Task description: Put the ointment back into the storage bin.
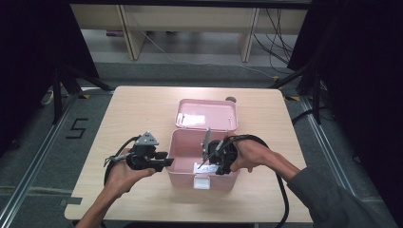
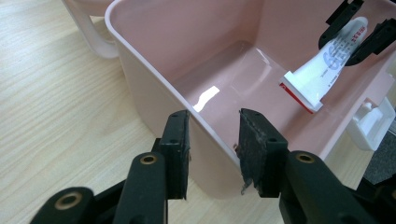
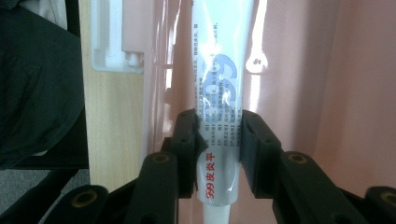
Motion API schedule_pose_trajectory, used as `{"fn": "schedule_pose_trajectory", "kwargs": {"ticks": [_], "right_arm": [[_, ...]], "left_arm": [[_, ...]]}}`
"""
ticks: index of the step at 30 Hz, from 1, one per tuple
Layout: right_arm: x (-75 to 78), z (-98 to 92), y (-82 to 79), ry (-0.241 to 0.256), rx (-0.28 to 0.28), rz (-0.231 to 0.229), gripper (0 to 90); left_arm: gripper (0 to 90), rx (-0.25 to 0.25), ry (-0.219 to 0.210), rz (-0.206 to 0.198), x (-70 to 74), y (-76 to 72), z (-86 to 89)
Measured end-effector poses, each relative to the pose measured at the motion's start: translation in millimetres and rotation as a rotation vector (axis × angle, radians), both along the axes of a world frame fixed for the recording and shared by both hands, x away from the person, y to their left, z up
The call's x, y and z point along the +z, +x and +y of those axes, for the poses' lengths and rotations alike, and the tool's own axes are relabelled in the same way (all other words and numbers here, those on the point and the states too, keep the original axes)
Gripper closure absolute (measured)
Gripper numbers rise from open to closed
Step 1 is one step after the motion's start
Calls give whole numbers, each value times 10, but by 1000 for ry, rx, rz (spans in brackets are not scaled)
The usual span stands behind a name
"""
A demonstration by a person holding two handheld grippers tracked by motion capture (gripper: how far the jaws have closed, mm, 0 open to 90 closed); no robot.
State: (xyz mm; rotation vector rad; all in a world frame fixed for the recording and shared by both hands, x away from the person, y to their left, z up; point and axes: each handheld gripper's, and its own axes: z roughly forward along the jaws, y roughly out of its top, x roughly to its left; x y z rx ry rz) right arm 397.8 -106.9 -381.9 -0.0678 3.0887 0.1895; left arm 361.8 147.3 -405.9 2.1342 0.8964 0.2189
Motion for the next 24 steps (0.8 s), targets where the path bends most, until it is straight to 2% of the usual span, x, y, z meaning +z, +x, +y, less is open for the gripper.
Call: {"fn": "schedule_pose_trajectory", "kwargs": {"ticks": [1, 2, 4, 5, 6, 9, 10, 11, 12, 13, 14, 15, 16, 17, 19, 20, 21, 24], "right_arm": [[3, 0, -36, -18, -51, 12, 700], [-31, -1, -17, -16, -28, 16, 700], [-30, 0, -28, -32, -49, 23, 700], [-31, 3, -48, -43, -81, 21, 700], [-51, 7, -25, -37, -51, 23, 700], [-60, 21, -24, -40, -41, 29, 700], [-81, 22, -20, -25, -34, 23, 700], [-72, 38, -40, -53, -64, 35, 700], [-84, 42, -37, -52, -60, 34, 700], [-105, 42, -4, -42, -16, 29, 699], [-105, 42, -4, -42, -16, 29, 699], [-107, 50, -18, -47, -39, 39, 699], [-141, 57, 11, -37, 8, 35, 700], [-141, 57, 11, -37, 8, 35, 700], [-160, 41, -18, -54, -70, 62, 700], [-160, 41, -18, -54, -70, 62, 700], [-179, 33, 12, -41, -38, 52, 699], [-188, 24, -2, -50, -85, 71, 700]], "left_arm": [[635, 3, 2, -2, 1, -2, -1], [635, -1, -1, 1, 0, 1, 1], [635, -1, 0, 0, 0, 1, 1], [635, -1, 0, 0, 0, 1, 1], [634, -1, -1, 0, 0, 1, 0], [635, -1, -1, 1, 0, 1, 0], [635, -2, -1, 0, 0, 1, 0], [634, -2, -1, 0, 0, 1, 1], [635, -2, -1, 0, 0, 1, 1], [635, -2, -1, 0, 0, 2, 1], [635, -2, -1, 0, 0, 2, 1], [635, -2, -2, 1, 0, 2, 1], [634, -3, -2, 2, -1, 3, 1], [634, -3, -2, 2, -1, 3, 1], [635, -2, -2, 1, -1, 3, 1], [635, -2, -2, 1, -1, 3, 1], [635, -2, -1, 1, -1, 3, 1], [635, -3, -2, 2, -2, 4, -1]]}}
